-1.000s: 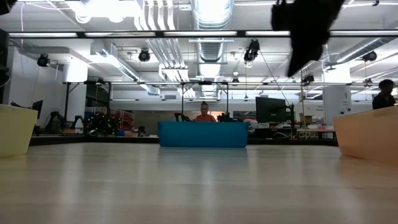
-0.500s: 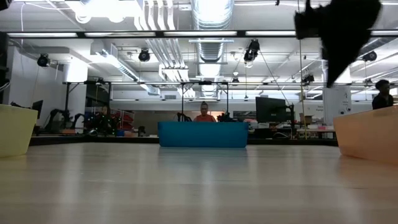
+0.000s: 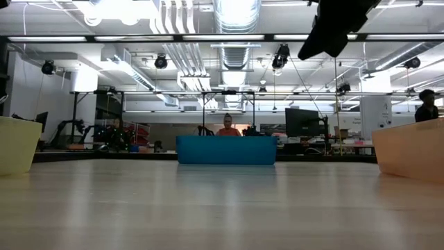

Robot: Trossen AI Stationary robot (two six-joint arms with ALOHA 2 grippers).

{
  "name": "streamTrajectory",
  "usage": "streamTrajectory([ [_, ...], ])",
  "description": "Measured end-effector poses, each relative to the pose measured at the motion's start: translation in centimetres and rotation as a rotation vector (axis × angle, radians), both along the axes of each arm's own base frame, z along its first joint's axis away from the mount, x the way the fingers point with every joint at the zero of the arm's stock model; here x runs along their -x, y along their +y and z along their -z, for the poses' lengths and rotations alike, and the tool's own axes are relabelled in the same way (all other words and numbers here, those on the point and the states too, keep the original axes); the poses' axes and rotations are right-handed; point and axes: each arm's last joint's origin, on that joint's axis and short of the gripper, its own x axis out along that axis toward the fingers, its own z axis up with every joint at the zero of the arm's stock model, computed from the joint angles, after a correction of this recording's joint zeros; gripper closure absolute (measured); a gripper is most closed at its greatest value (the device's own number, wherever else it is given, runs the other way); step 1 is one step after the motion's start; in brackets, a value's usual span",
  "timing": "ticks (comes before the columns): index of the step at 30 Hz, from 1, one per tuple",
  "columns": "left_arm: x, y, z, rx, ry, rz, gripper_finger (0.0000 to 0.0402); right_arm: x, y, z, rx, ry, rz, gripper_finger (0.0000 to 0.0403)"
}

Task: Sort silverware by color (type)
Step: Put the blue spoon into the yellow bin

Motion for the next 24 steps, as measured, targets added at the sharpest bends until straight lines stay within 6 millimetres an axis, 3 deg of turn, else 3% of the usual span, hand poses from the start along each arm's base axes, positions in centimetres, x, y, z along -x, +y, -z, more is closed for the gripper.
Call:
streamTrajectory([
  [15, 0.0, 0.0, 0.0, 0.007, -0.004, -0.004, 0.0376, -1.1, -0.2, -1.0, 0.101, -0.180, 0.111, 0.0394],
  [20, 0.0, -0.1, 0.0, 0.009, -0.006, -0.004, 0.0341, -2.8, 0.2, -0.7, 0.089, -0.295, 0.098, 0.0394],
  [24, 0.0, -0.1, 0.0, 0.010, -0.006, -0.004, 0.0302, -4.3, 0.7, 0.9, 0.100, -0.263, 0.058, 0.0394],
])
